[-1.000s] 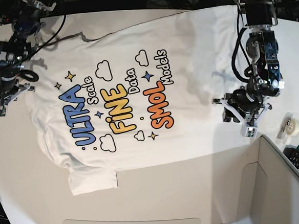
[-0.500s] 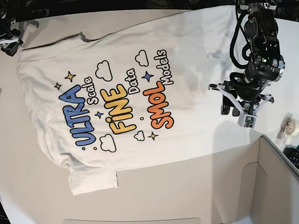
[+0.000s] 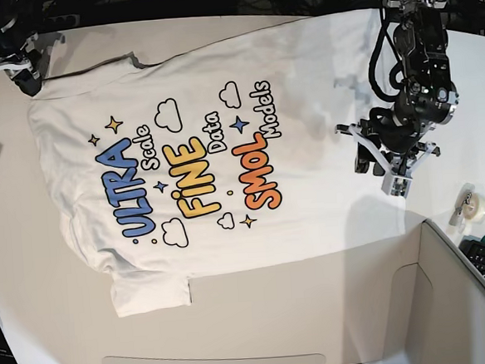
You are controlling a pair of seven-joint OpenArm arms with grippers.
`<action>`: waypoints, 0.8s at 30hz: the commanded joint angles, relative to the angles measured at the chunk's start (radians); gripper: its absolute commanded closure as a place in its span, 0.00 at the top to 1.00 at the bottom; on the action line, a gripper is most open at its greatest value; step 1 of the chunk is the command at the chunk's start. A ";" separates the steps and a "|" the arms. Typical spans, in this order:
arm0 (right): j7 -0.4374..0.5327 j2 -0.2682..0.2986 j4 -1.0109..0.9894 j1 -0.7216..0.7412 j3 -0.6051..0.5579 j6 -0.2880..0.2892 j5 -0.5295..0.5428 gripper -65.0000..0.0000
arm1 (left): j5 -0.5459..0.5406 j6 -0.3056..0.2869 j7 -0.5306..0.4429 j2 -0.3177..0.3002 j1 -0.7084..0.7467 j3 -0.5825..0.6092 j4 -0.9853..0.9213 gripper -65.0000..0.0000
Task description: Layout the t-shirt on the table in an organized manner, then fold the t-shirt properly
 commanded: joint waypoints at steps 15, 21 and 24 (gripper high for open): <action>-0.172 0.006 0.006 0.027 0.099 0.111 0.023 0.68 | -0.003 0.002 -0.015 -0.012 0.006 -0.005 0.017 0.29; -0.198 0.009 -0.155 0.101 0.123 0.157 0.023 0.68 | -0.003 0.002 -0.013 -0.012 0.006 -0.005 0.012 0.29; -0.196 0.012 -0.273 0.153 0.123 0.157 0.017 0.68 | -0.003 0.002 -0.013 -0.014 0.007 -0.005 0.012 0.29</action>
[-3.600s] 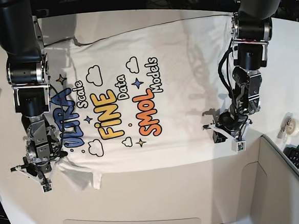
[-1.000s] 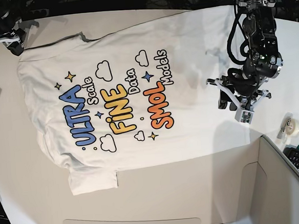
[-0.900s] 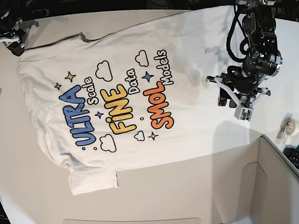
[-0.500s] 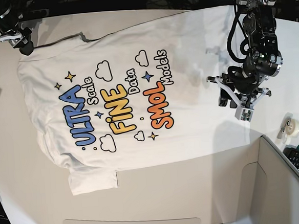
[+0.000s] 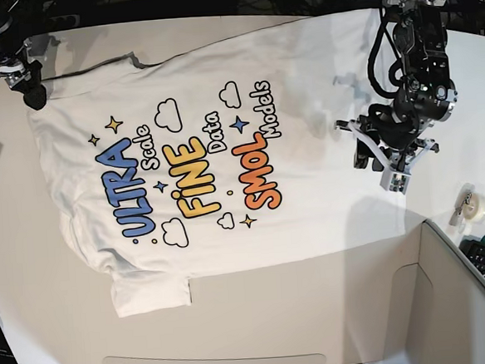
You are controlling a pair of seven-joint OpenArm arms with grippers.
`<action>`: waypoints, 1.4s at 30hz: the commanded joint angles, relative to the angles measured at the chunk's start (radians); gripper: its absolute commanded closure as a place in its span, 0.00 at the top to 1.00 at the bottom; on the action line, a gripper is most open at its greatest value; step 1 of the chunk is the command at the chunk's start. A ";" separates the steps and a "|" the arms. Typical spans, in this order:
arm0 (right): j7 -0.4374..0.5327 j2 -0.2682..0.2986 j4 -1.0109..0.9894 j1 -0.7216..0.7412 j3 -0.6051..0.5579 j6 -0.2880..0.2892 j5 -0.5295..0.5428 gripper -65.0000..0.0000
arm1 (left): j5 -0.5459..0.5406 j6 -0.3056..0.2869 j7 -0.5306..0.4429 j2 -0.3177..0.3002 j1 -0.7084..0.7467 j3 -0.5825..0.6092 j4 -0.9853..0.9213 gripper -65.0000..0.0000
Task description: Layout the t-shirt on the table in an organized manner, then fold the t-shirt properly
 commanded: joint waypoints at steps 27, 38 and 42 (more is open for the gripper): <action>-0.113 0.058 -0.105 0.163 -0.215 -0.029 -0.055 0.68 | -0.001 0.005 0.126 -0.063 0.132 0.184 0.013 0.23; -0.276 0.061 -0.105 0.165 -0.300 -0.029 0.031 0.68 | 0.000 0.010 0.011 -0.135 0.071 0.375 -0.326 0.12; -0.348 0.075 -0.102 0.169 -0.299 -0.029 0.031 0.68 | 0.000 0.010 -0.071 -0.146 0.043 0.409 -0.467 0.10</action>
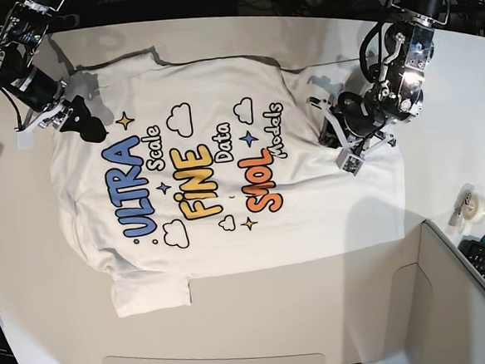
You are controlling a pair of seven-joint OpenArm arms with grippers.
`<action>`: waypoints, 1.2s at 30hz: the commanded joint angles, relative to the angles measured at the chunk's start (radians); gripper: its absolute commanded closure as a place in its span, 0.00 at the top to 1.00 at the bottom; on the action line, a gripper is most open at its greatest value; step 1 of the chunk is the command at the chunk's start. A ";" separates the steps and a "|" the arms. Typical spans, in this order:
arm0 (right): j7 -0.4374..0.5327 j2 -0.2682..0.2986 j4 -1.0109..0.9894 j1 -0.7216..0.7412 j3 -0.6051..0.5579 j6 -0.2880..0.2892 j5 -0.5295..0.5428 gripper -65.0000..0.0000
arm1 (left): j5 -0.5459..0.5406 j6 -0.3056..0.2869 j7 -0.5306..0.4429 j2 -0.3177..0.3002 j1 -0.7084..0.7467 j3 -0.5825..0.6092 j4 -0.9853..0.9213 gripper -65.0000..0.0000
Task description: Layout the t-shirt on the table in an organized manner, then fold the t-shirt properly
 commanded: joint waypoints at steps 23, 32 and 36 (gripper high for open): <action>-0.077 0.153 0.081 -0.176 -0.210 -0.008 0.196 0.68 | 0.069 0.024 0.188 -0.023 0.025 0.033 -0.111 0.10; -0.077 0.159 0.245 -0.223 -0.290 0.061 0.207 0.67 | 0.069 0.024 0.186 -0.023 0.028 0.033 -0.113 0.10; -0.077 0.168 0.356 -0.263 -0.289 0.062 0.207 0.67 | 0.069 0.024 0.186 -0.021 0.028 0.033 -0.113 0.10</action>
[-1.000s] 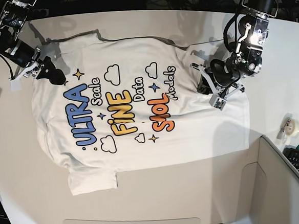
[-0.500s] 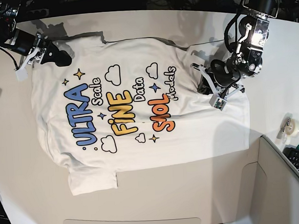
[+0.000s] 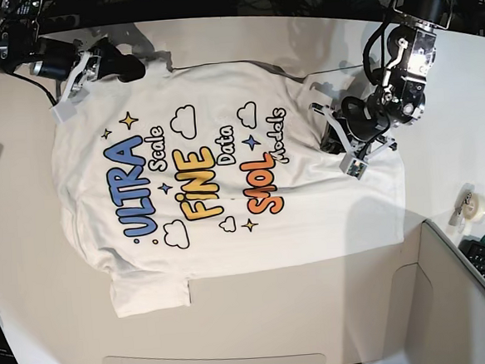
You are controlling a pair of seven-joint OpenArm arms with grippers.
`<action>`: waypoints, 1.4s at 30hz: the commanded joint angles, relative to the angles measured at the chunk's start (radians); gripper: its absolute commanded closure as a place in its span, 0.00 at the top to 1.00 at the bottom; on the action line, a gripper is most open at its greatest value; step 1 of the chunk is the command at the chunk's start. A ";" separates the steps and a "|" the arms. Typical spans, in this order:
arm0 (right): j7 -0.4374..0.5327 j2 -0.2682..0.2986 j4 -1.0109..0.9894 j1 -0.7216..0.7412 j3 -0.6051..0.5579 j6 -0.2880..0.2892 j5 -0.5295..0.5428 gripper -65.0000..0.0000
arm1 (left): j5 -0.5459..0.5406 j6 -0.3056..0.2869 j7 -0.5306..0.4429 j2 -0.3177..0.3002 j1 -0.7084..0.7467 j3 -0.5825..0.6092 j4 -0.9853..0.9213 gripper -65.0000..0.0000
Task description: Layout the t-shirt on the table in an organized manner, then fold the t-shirt properly
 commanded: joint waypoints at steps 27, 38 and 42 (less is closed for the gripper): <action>0.008 0.158 0.242 -0.324 0.087 0.010 0.112 0.67 | 0.091 0.037 0.242 -0.010 0.055 0.027 -0.065 0.10; 0.008 0.170 0.253 -0.490 0.609 0.008 0.112 0.67 | 0.091 0.037 0.242 -0.009 0.056 0.027 -0.061 0.10; 0.008 0.147 0.251 -0.390 0.696 0.004 0.112 0.67 | 0.091 0.037 0.242 -0.009 0.056 0.024 -0.053 0.10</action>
